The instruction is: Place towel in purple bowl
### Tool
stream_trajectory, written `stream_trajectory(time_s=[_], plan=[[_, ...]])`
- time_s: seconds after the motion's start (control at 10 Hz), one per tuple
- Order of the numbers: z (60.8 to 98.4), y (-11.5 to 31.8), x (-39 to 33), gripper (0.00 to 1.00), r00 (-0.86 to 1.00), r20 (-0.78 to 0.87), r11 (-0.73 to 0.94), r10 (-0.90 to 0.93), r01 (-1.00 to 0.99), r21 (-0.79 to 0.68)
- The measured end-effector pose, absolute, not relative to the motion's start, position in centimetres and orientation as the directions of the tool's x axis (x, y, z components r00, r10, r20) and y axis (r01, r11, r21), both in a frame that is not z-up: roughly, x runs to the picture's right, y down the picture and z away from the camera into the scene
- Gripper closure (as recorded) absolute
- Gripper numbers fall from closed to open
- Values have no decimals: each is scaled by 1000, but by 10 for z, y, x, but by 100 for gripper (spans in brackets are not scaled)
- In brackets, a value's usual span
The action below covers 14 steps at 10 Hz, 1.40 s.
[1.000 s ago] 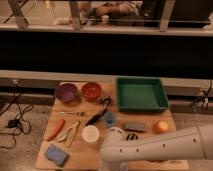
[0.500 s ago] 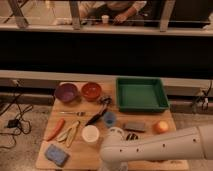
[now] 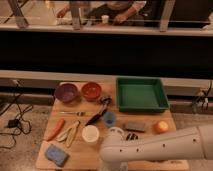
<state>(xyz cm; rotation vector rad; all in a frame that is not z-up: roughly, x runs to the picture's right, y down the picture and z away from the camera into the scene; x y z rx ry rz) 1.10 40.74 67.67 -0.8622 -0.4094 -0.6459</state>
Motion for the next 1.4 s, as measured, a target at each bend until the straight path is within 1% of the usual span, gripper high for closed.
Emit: stream_trajectory(time_s=[1.2, 1.4], plan=[[677, 407, 11, 94, 738, 573, 481, -355, 670, -565], [678, 390, 2, 94, 736, 563, 488, -377, 674, -555]])
